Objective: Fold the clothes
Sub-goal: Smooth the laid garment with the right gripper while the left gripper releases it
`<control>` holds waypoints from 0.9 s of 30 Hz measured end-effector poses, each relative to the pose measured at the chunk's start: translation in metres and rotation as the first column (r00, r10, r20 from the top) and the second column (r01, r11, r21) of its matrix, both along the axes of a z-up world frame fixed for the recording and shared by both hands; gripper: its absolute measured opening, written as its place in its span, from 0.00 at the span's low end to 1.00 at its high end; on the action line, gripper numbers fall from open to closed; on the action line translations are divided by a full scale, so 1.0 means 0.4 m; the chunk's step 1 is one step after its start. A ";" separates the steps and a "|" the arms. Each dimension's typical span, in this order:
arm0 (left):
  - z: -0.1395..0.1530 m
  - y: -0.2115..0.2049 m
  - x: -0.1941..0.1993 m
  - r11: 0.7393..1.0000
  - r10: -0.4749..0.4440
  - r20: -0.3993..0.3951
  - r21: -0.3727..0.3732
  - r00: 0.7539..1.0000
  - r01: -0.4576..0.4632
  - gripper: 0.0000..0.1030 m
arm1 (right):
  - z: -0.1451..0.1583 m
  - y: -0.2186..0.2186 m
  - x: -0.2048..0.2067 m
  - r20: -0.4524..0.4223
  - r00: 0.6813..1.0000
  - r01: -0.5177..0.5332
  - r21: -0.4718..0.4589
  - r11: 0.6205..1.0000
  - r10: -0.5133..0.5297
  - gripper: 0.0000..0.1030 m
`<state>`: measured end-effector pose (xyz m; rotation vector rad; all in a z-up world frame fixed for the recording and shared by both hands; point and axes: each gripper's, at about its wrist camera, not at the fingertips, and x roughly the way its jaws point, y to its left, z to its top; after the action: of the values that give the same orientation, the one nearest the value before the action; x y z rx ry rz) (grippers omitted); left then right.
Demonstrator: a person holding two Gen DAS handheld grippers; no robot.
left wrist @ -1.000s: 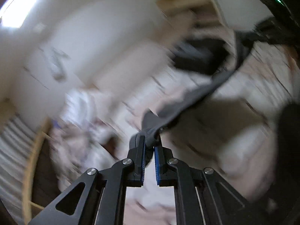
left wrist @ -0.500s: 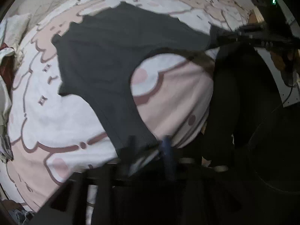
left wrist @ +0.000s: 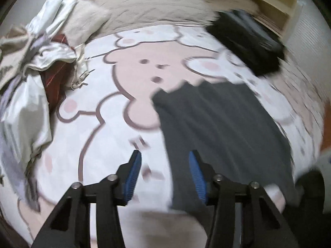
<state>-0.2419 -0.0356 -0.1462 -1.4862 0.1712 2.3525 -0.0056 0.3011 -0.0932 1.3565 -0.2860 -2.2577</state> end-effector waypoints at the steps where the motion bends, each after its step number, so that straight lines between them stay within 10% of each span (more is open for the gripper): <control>1: -0.025 -0.002 -0.037 1.000 0.019 0.018 0.011 1.000 -0.019 0.44 | 0.010 0.016 -0.032 -0.036 0.999 0.030 -0.008 1.000 -0.030 0.62; 14: -0.209 0.079 -0.186 0.998 0.051 0.039 -0.024 0.998 -0.050 0.45 | -0.220 0.069 -0.591 0.003 0.974 0.226 0.035 0.974 -0.226 0.43; 19: -0.190 0.095 -0.171 0.997 0.000 0.067 0.082 0.998 -0.006 0.05 | -0.349 0.031 -0.669 0.103 0.967 0.226 0.075 0.971 -0.233 0.29; 27: -0.125 -0.020 -0.172 0.993 0.093 -0.059 -0.062 0.994 -0.097 0.01 | -0.366 -0.011 -0.646 0.061 0.974 0.210 0.092 0.973 -0.216 0.04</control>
<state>-0.3109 -0.0437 -0.1961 -1.4897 0.1964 2.4876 -0.2640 0.2966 -0.2397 1.5164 -0.3801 -2.4240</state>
